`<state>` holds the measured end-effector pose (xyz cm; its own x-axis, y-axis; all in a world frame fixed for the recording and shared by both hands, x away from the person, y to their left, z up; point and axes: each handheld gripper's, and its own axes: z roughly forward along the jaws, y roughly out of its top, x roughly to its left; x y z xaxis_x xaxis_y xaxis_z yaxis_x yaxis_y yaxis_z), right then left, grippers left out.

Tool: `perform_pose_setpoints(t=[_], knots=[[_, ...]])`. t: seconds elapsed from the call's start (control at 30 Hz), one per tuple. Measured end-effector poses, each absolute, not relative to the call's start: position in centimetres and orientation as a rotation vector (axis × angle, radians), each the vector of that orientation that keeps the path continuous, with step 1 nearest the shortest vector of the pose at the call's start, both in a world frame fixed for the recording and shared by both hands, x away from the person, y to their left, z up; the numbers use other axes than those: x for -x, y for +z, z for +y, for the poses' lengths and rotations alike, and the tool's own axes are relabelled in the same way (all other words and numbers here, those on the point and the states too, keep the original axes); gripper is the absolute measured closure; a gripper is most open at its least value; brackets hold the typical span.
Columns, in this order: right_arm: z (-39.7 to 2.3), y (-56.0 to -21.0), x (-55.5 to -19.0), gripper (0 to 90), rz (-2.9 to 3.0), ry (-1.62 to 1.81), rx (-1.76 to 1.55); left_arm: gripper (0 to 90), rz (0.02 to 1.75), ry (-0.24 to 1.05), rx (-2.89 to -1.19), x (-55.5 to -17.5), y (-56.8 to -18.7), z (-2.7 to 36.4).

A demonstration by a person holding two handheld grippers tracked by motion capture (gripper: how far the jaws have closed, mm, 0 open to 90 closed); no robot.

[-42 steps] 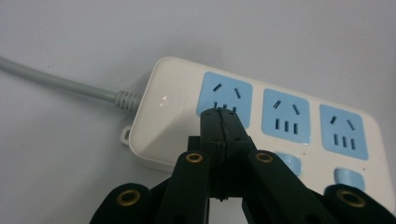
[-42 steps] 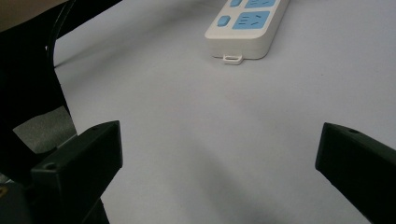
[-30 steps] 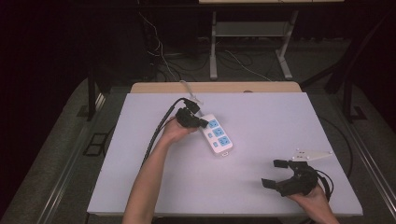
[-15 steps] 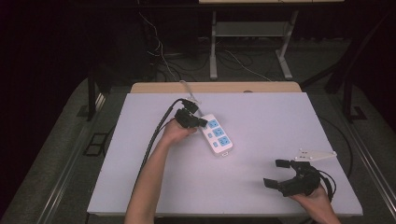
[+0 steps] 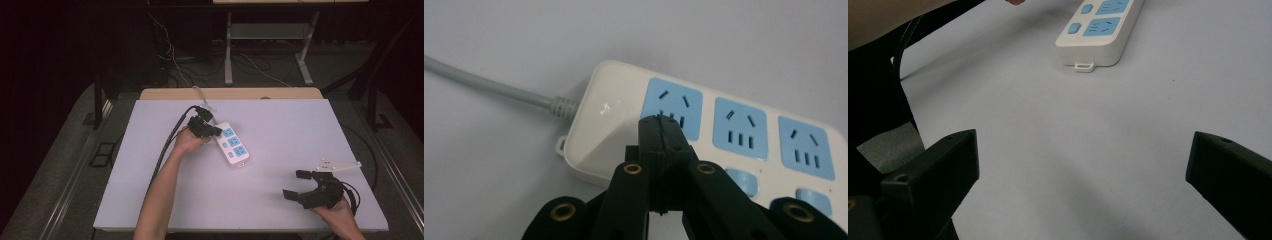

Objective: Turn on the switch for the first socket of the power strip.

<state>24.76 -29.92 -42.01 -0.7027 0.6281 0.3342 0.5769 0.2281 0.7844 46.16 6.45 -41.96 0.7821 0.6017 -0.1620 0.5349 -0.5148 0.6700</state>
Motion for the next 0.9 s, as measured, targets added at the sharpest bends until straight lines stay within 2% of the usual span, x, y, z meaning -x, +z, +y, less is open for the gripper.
perform_pose_setpoints(t=[0.47,0.9], knots=[[-30.0,-42.0,-24.8,0.1,2.416,1.509,-1.190,89.5,0.834,0.130,-2.230,-46.2,-41.2,7.1],[-30.1,-42.0,-24.9,0.2,2.412,1.502,-1.206,89.5,0.856,0.173,-2.205,-46.0,-39.2,9.3]])
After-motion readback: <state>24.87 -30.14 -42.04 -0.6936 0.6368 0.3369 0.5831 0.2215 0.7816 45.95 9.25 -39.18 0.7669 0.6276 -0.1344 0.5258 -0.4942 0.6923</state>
